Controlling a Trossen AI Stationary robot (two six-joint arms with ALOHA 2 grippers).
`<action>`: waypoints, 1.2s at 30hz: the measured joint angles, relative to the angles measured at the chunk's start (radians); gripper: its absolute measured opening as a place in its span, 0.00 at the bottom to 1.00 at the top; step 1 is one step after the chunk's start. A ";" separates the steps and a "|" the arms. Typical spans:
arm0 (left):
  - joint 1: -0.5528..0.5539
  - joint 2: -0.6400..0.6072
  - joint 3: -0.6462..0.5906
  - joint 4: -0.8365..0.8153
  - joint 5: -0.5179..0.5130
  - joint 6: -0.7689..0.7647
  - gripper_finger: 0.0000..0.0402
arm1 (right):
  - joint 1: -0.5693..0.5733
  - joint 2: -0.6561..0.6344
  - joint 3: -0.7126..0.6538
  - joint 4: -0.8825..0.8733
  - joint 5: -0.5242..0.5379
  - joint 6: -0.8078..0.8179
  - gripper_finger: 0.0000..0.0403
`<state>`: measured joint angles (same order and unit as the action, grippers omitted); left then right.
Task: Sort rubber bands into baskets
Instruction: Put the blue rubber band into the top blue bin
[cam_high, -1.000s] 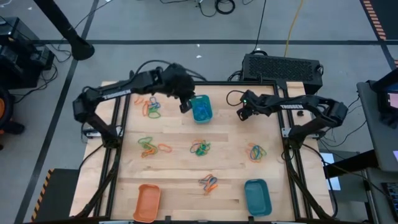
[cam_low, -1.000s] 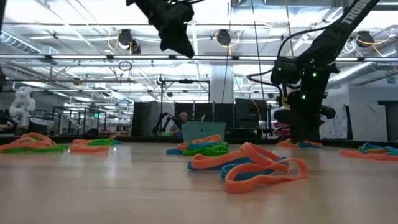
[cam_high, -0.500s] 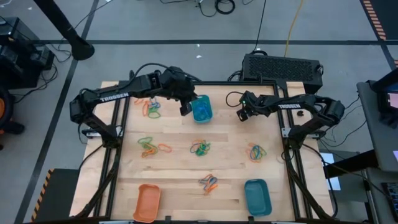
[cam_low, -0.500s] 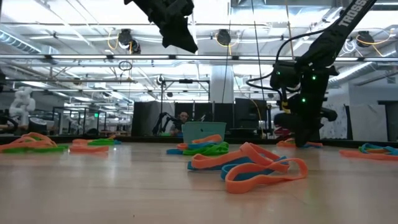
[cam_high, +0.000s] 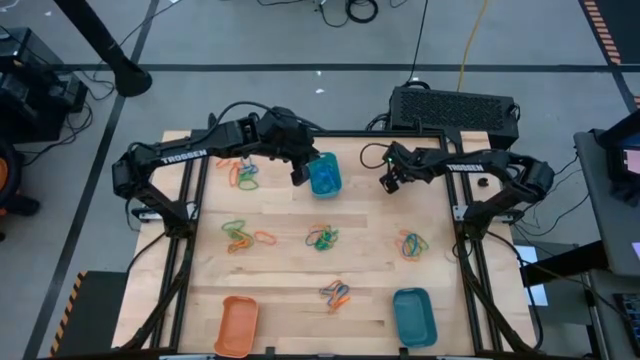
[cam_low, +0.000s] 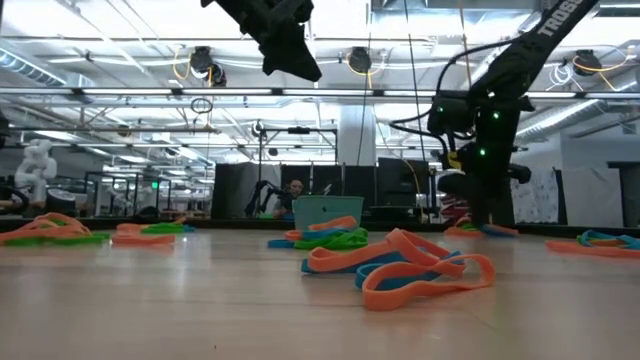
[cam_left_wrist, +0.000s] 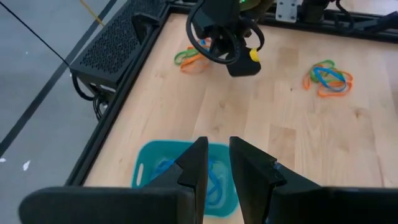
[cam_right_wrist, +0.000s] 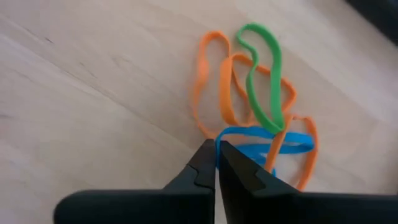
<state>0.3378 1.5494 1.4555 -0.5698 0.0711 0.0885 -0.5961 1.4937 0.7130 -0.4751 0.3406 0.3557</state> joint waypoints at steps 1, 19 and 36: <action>0.000 0.000 0.000 0.000 0.000 -0.002 0.19 | 0.000 0.000 0.012 -0.010 -0.003 -0.006 0.01; -0.001 0.004 -0.189 0.213 0.006 0.023 0.19 | -0.038 -0.336 0.014 -0.074 -0.159 -0.088 0.00; -0.044 0.003 -0.208 0.302 0.058 0.022 0.19 | -0.037 -0.321 0.009 -0.129 -0.160 -0.045 0.01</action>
<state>0.2939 1.5524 1.2472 -0.2674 0.1294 0.1104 -0.6331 1.1728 0.7216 -0.6041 0.1810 0.3109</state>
